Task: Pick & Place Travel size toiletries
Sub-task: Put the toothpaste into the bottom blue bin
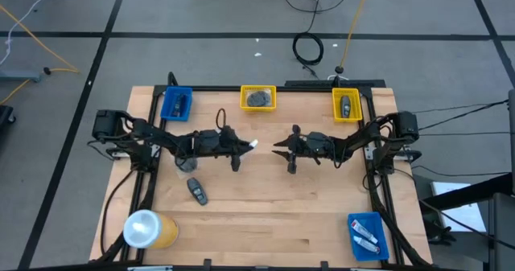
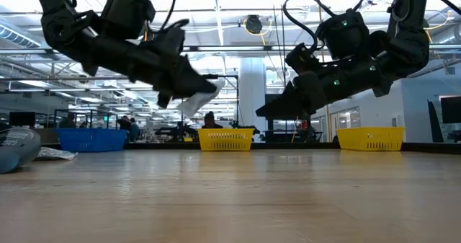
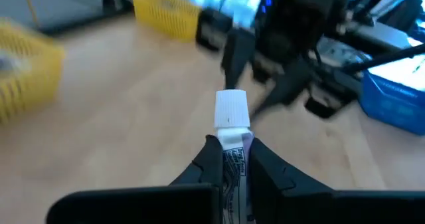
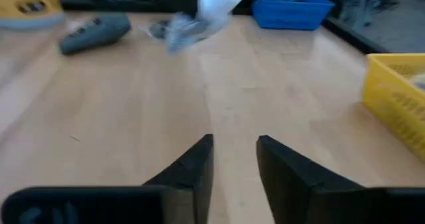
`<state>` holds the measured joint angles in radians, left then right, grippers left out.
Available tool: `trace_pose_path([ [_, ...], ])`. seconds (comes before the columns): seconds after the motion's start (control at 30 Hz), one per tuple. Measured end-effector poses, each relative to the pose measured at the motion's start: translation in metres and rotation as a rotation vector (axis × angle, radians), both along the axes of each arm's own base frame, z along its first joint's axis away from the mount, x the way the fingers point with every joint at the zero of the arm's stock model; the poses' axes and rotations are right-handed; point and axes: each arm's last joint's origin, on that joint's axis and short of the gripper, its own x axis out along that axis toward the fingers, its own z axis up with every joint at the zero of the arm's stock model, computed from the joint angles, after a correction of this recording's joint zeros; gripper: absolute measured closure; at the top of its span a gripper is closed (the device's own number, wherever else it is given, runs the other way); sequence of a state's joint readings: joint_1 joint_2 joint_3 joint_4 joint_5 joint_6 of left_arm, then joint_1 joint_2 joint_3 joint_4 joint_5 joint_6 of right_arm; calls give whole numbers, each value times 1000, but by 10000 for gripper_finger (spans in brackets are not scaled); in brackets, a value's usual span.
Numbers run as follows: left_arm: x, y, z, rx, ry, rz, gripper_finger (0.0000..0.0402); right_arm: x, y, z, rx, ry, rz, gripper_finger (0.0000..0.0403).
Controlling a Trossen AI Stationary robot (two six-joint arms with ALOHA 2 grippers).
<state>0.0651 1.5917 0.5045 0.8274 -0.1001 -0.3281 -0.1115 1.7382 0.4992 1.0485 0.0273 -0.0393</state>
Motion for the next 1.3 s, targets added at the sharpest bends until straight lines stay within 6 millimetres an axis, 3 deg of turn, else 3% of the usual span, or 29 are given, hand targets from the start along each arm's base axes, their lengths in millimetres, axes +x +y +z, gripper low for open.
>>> trace_pose_path([
  [0.13,20,0,7,108,-63,-15,382,1,-2,4,45,-49,32,245],
  [0.37,71,-5,16,298,-120,-66,376,5,2,1,62,-112,46,174],
  [0.6,101,-9,25,395,-158,-85,384,8,9,1,52,-222,73,159],
  [0.83,104,-12,24,406,-153,-98,378,9,20,5,-9,-266,118,217],
  [1.2,104,-15,24,452,-147,-125,387,9,17,2,-21,-233,87,385],
  [1.3,103,-15,24,456,-145,-126,375,9,17,1,-19,-224,86,390],
])
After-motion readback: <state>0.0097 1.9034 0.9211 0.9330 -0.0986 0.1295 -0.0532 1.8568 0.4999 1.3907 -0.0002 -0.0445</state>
